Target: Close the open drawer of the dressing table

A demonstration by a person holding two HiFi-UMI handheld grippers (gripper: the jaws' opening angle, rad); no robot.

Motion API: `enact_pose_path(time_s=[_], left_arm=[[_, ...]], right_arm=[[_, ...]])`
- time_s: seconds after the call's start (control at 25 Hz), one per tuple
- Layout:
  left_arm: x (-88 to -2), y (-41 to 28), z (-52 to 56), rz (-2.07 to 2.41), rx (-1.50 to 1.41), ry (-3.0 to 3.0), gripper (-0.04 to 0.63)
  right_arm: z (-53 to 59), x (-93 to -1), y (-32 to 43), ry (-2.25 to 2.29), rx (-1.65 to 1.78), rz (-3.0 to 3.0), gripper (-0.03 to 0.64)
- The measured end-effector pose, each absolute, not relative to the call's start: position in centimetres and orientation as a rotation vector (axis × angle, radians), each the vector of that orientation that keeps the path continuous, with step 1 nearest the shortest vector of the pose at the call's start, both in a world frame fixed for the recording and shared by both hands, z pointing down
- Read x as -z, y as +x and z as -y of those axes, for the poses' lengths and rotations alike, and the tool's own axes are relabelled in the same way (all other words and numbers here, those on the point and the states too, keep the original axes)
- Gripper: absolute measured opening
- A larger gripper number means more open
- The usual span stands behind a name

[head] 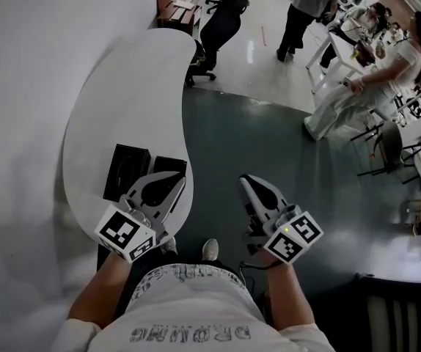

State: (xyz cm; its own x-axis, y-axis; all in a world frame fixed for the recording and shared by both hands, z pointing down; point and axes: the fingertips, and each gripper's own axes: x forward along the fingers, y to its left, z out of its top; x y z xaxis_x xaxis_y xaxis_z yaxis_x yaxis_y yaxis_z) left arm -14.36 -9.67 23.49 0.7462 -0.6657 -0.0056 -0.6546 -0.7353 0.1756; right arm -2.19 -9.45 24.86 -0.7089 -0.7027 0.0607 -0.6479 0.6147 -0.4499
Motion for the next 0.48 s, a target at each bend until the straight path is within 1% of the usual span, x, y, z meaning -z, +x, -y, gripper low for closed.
enact_pose_path(time_s=[0.48], left_arm=[[-23.24, -14.03, 9.63, 1.089, 0.100, 2.758, 0.015]], right_arm=[[9.05, -24.11, -2.89, -1.081, 0.673, -2.758, 0.008]])
